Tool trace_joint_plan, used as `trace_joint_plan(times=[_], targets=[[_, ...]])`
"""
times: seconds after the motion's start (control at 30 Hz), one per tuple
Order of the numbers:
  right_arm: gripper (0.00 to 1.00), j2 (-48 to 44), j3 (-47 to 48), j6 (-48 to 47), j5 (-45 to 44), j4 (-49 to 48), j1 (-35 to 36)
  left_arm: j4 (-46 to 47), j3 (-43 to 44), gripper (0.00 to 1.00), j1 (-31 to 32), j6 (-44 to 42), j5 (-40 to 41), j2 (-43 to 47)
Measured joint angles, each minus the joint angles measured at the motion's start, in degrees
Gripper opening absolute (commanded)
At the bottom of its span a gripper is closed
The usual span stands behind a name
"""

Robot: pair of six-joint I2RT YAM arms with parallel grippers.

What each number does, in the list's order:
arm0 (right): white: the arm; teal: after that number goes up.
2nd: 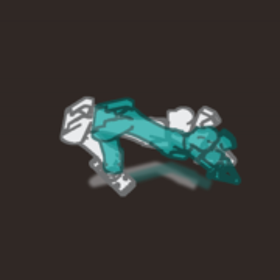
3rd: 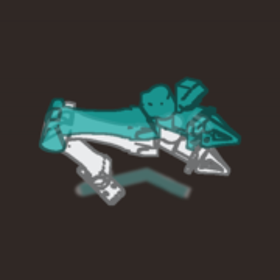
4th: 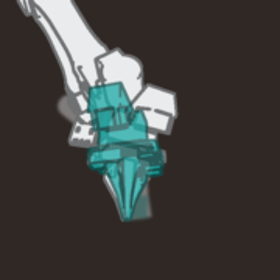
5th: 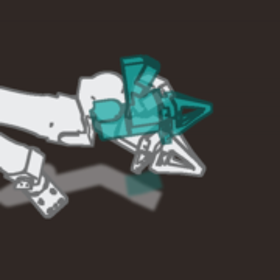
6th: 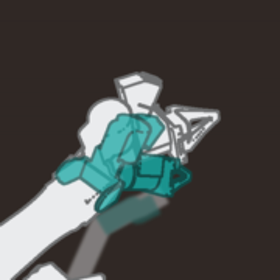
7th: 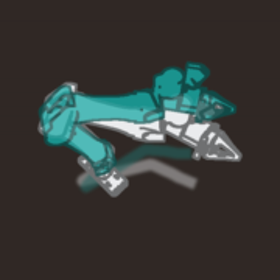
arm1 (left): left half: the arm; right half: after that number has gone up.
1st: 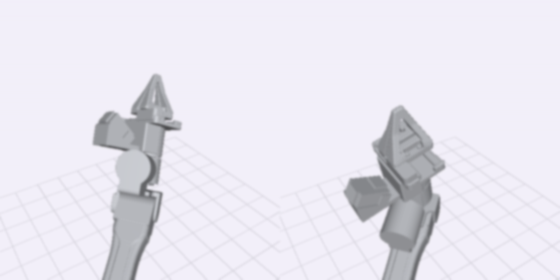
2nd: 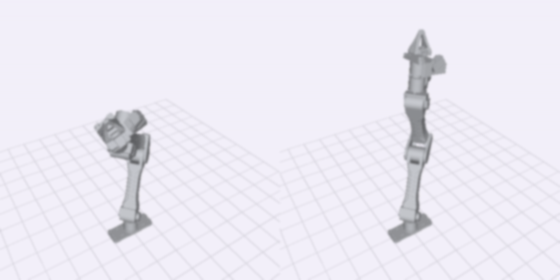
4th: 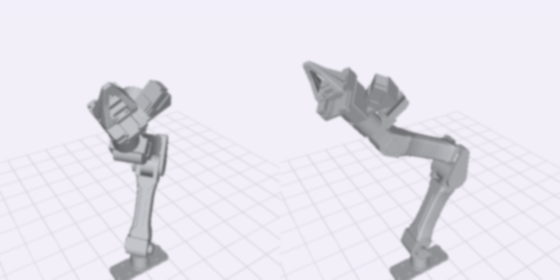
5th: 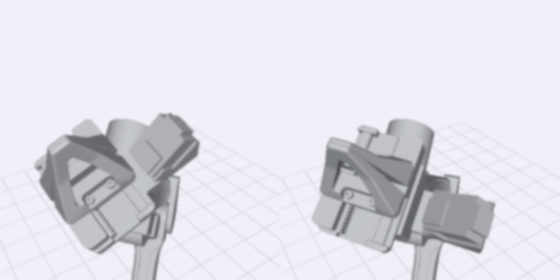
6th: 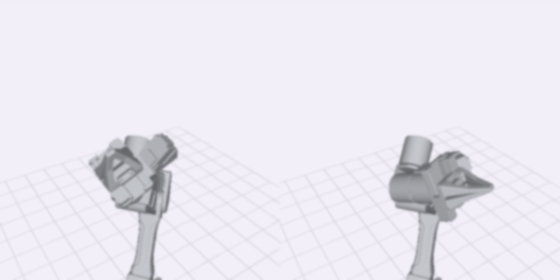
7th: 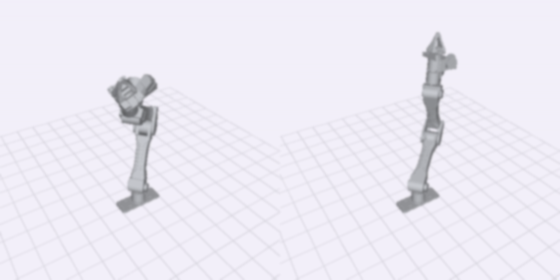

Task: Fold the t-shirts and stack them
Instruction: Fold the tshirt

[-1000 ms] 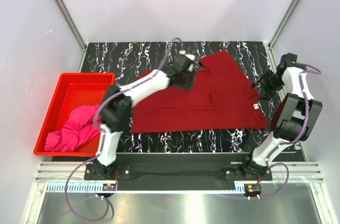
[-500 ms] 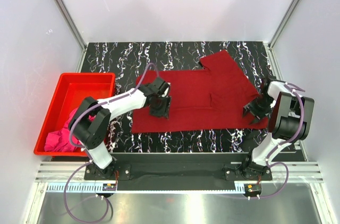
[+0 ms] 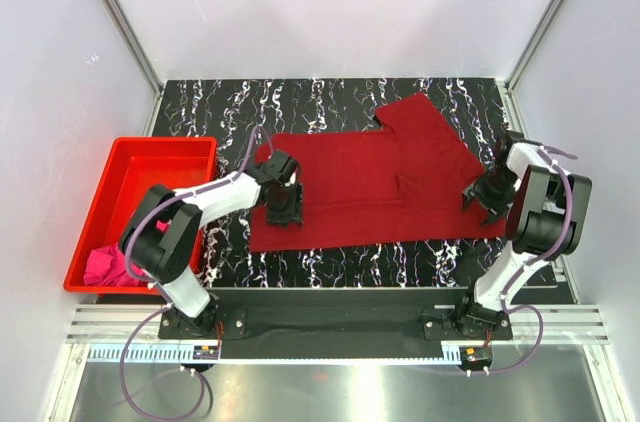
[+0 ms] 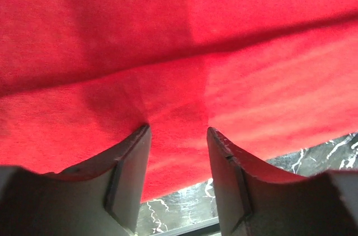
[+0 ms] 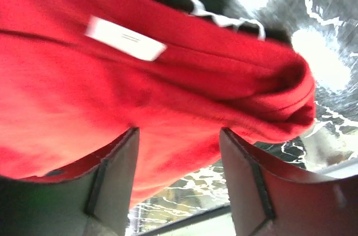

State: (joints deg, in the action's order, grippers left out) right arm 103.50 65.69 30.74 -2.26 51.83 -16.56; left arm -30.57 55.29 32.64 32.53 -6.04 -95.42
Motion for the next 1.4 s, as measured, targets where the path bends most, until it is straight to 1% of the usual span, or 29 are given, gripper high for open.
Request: trace_joint_plan(times=[0.03, 0.13, 0.23, 0.4, 0.5, 0.53, 0.57, 0.6, 0.63, 0.67, 0.77, 0.9, 0.93, 0.97, 1.03, 1.07, 1.13, 1.27, 1.4], targets=[[0.99, -0.50, 0.68, -0.37, -0.11, -0.07, 0.17, 0.35, -0.61, 0.54, 0.04, -0.13, -0.24, 0.81], [1.00, -3.28, 3.74, -1.20, 1.14, -0.55, 0.98, -1.27, -1.53, 0.55, 0.13, -0.63, -0.87, 3.45], [1.00, -3.69, 10.84, -2.05, 3.02, -2.43, 2.45, -2.56, -1.25, 0.54, 0.17, -1.22, -2.38, 6.69], [1.00, 3.37, 23.91, -5.05, 5.40, -6.88, 5.03, -1.33, 0.72, 0.54, 0.26, -2.78, -5.97, 7.98], [1.00, 7.34, 25.90, -6.16, 7.98, -9.42, 5.70, 0.85, 1.44, 0.52, 0.31, -3.52, -8.02, 7.87], [0.92, 8.35, 25.90, -6.67, 8.81, -9.68, 5.84, 1.64, 1.92, 0.52, 0.33, -3.56, -8.68, 7.54], [0.88, 9.14, 25.79, -7.26, 9.49, -10.03, 5.86, 2.58, 2.69, 0.49, 0.42, -3.50, -9.31, 7.04], [0.81, 9.75, 25.31, -8.04, 10.16, -10.78, 5.88, 3.54, 3.52, 0.48, 0.48, -3.37, -9.86, 6.34], [0.65, 9.92, 24.68, -8.72, 10.82, -11.47, 5.90, 4.63, 4.79, 0.47, 0.59, -3.02, -10.51, 5.20], [0.60, 9.92, 24.20, -9.33, 11.21, -12.04, 5.90, 6.12, 6.29, 0.44, 0.72, -2.49, -11.13, 3.76], [0.61, 10.08, 23.82, -12.37, 12.66, -13.92, 5.90, 11.08, 10.95, 0.40, 1.46, -0.37, -12.44, -0.96], [0.59, 11.63, 24.68, -15.85, 13.94, -15.78, 5.90, 18.21, 17.25, 0.38, 2.86, 3.80, -13.11, -8.48], [0.56, 12.26, 24.83, -16.52, 14.21, -16.55, 5.90, 20.35, 18.84, 0.39, 3.21, 5.40, -13.18, -10.69], [0.51, 13.03, 24.96, -17.14, 14.86, -17.18, 5.90, 22.60, 20.44, 0.44, 3.56, 7.32, -13.27, -13.22], [0.50, 14.27, 24.96, -17.86, 15.93, -18.03, 5.92, 25.77, 22.34, 0.50, 3.98, 10.47, -13.25, -16.98], [0.44, 14.91, 24.96, -18.16, 16.70, -18.34, 5.92, 27.30, 22.95, 0.51, 4.22, 12.63, -13.22, -18.82], [0.40, 16.06, 24.94, -18.69, 17.46, -19.32, 5.97, 29.44, 23.82, 0.52, 4.63, 16.28, -12.98, -21.88], [0.40, 17.44, 24.94, -19.28, 18.45, -21.03, 6.05, 30.99, 26.64, 0.52, 5.44, 21.86, -12.57, -26.73], [0.42, 18.34, 24.94, -20.09, 18.47, -21.57, 6.05, 32.89, 29.59, 0.52, 5.84, 26.23, -12.39, -29.35]])
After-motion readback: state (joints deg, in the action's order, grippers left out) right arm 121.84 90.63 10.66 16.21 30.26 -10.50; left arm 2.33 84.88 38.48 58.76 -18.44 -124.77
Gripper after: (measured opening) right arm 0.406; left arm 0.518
